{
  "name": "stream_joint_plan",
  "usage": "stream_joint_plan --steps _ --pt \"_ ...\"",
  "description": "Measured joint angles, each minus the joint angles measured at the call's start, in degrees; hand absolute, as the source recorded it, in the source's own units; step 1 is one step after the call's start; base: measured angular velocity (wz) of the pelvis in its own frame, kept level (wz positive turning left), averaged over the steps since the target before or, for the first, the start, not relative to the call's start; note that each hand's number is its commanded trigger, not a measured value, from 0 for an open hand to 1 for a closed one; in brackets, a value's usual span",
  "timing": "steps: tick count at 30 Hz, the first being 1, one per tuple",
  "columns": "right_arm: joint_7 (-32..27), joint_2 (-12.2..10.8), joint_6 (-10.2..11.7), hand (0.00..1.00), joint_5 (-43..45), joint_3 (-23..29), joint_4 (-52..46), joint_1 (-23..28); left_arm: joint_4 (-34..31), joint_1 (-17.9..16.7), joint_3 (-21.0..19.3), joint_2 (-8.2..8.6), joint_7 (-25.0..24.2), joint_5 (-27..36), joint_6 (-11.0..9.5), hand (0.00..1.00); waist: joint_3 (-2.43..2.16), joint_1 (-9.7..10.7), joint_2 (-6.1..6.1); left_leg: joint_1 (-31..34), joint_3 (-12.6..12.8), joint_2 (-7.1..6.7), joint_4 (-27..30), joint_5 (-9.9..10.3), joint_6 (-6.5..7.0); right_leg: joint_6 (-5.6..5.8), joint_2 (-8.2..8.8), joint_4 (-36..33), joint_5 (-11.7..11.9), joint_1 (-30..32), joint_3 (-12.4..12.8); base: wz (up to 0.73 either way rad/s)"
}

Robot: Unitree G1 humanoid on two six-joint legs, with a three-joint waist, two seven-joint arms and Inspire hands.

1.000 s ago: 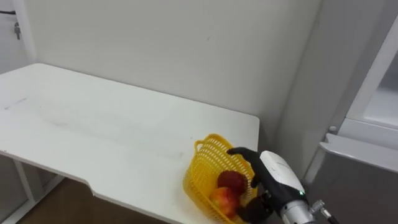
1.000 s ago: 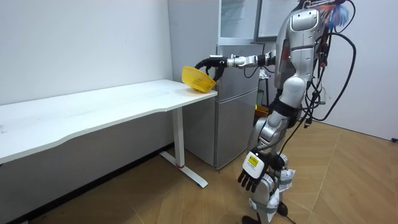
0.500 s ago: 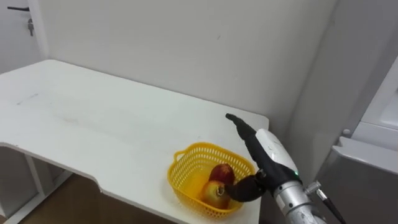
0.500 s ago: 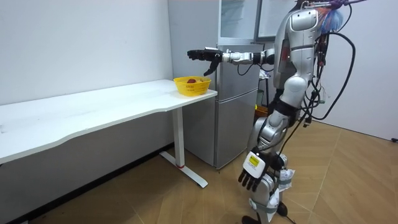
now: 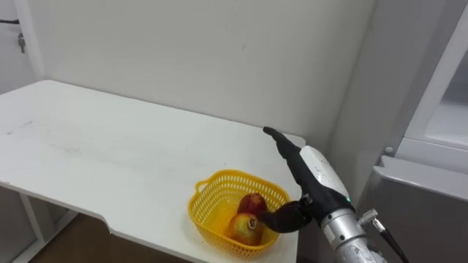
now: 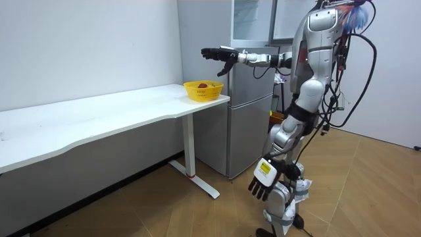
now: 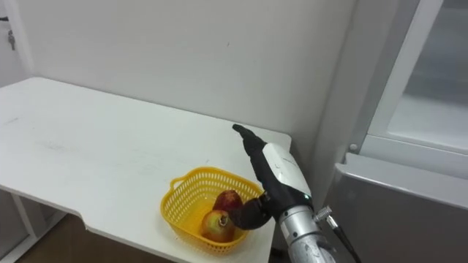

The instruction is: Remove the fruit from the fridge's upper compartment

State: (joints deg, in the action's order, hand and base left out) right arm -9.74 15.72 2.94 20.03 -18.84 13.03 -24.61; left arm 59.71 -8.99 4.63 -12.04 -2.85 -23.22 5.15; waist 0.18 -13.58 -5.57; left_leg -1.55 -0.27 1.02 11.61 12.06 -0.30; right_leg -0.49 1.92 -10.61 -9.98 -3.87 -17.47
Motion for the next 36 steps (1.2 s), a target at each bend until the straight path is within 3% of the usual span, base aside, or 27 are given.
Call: stream_joint_plan --steps 6,9,12,15,18,21,29,36 --pt "0.0 0.0 0.2 0.0 -2.1 0.5 -4.1 0.0 0.1 -0.7 0.0 0.1 0.1 0.0 -0.1 0.0 0.0 1.3 0.07 -0.2 0.0 0.0 0.2 0.0 0.0 0.0 0.0 0.0 0.0 -0.1 0.0 0.0" --pt "0.0 -0.1 0.3 0.0 -2.3 1.8 -7.3 0.3 0.4 -0.7 0.0 0.14 0.8 0.0 -0.3 0.0 0.24 2.1 0.54 -0.2 0.0 0.03 0.2 0.0 0.0 -0.01 0.0 0.0 0.0 -0.1 0.1 0.0" --pt "-0.1 -0.1 2.0 0.0 -2.4 3.7 -10.1 1.7 0.6 -0.9 0.0 0.22 1.2 0.0 -0.5 0.0 0.46 2.4 1.36 -0.9 0.3 0.04 0.1 0.0 0.01 -0.01 -0.04 0.0 0.0 -0.5 0.8 -0.06" --pt "-0.1 -0.1 2.2 0.0 -2.4 4.7 -12.9 5.0 0.9 -1.2 0.1 0.31 1.3 0.4 -0.5 0.0 -0.07 2.9 2.53 -1.5 1.3 0.08 -0.4 0.0 0.01 -0.01 -0.19 -0.1 0.0 -0.4 2.6 -0.15" --pt "-0.1 -0.1 2.7 0.0 -2.6 4.6 -15.6 9.4 0.9 -2.3 0.1 0.35 1.8 1.2 -0.6 0.0 0.01 4.2 3.26 -2.2 1.8 0.15 -0.9 0.0 0.01 0.0 -0.27 -0.1 0.0 -0.9 3.2 -0.1" --pt "-0.1 0.0 3.8 0.0 -2.9 4.6 -17.6 12.2 1.0 -2.9 0.1 0.58 2.3 1.2 -0.9 0.0 -0.04 5.8 3.23 -2.3 2.0 0.22 -0.9 0.0 0.01 -0.01 -0.33 -0.1 0.0 -0.9 3.4 -0.03" --pt "0.2 -1.2 4.0 0.0 -7.0 4.7 -25.1 19.4 3.9 -2.2 1.1 2.36 3.7 1.1 -1.9 0.0 -0.22 6.8 2.98 -2.3 2.7 0.21 -0.7 0.0 0.01 -0.01 -0.5 0.1 0.0 -0.8 4.7 -0.03" --pt "-2.0 -1.9 5.2 0.0 -10.3 4.8 -25.7 23.6 4.8 -2.0 1.2 2.52 5.8 1.1 -1.9 0.0 -0.47 7.7 4.24 -2.3 4.1 0.33 -1.1 0.0 0.02 -0.01 -0.71 0.0 0.1 0.1 6.3 -0.1"
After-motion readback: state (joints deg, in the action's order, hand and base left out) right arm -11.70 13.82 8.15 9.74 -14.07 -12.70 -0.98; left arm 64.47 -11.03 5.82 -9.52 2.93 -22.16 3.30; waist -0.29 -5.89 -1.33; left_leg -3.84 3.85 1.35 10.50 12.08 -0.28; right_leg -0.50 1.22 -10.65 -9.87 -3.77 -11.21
